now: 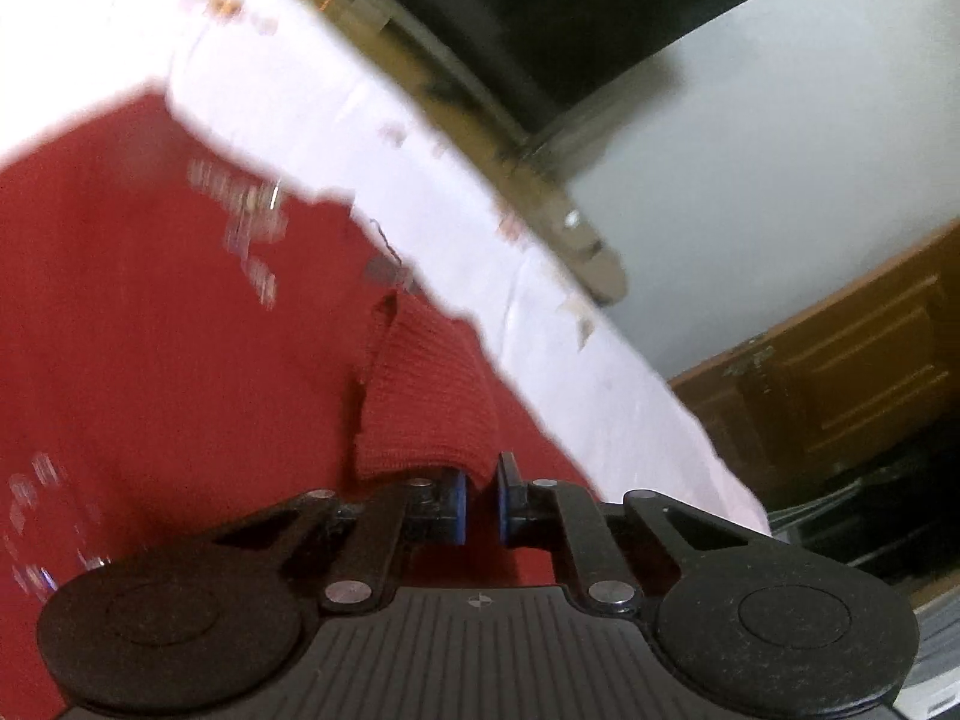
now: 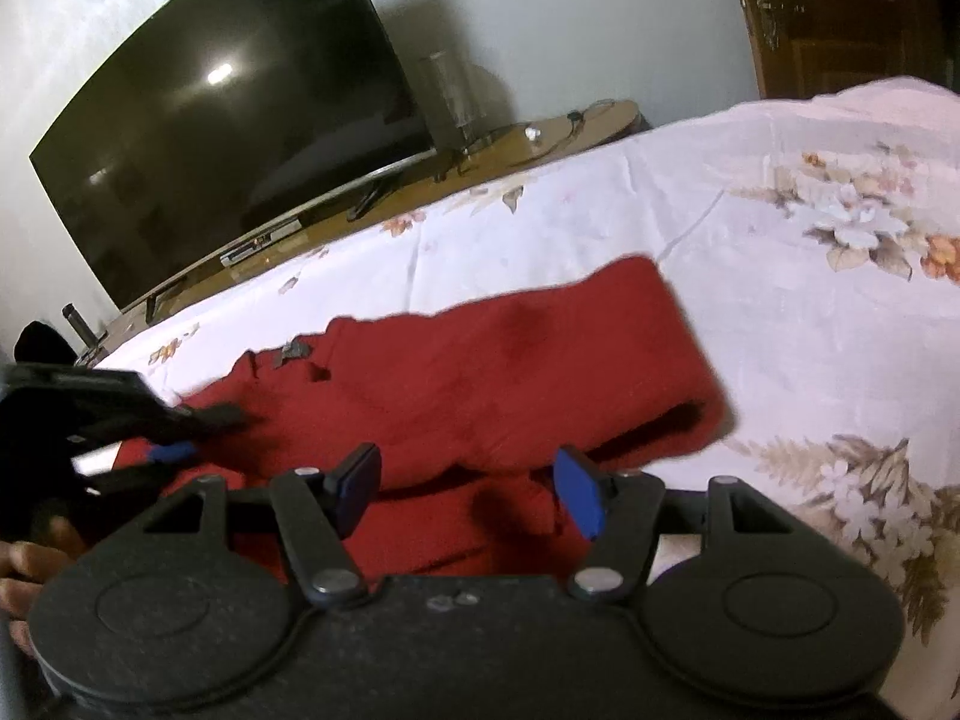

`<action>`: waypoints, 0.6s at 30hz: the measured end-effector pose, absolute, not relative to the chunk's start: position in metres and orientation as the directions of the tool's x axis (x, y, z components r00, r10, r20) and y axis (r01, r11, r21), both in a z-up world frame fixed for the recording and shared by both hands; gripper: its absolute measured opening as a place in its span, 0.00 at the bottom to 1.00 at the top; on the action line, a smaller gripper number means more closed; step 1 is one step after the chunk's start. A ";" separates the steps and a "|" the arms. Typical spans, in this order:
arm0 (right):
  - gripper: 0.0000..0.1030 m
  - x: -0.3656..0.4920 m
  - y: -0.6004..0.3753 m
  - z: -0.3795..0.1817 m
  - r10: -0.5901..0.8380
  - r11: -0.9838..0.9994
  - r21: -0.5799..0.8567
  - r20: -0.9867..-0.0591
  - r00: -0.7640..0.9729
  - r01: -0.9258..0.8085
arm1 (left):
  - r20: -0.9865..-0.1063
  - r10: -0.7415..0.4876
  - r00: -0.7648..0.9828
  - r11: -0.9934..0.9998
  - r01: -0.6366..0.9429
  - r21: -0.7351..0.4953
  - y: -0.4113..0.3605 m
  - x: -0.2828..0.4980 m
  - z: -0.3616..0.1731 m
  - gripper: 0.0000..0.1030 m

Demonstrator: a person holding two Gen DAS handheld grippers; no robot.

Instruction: Fold small clothes

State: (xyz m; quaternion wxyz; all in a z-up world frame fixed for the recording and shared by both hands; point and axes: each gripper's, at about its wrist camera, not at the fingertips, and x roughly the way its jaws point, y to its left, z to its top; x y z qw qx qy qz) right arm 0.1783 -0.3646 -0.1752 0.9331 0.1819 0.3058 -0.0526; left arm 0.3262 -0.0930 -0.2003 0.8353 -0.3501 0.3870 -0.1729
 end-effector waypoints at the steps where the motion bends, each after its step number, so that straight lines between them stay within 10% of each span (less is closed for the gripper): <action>1: 0.61 0.179 -0.364 -0.174 0.008 0.929 0.304 -0.586 0.811 0.210 | -0.511 -0.559 0.653 0.693 0.031 -0.720 -0.084 0.327 -0.192 0.08; 18: 0.61 0.238 -0.320 -0.195 -0.033 0.961 0.184 -0.670 0.742 0.209 | -0.669 -0.420 0.613 0.825 -0.050 -0.564 0.022 0.356 -0.234 0.09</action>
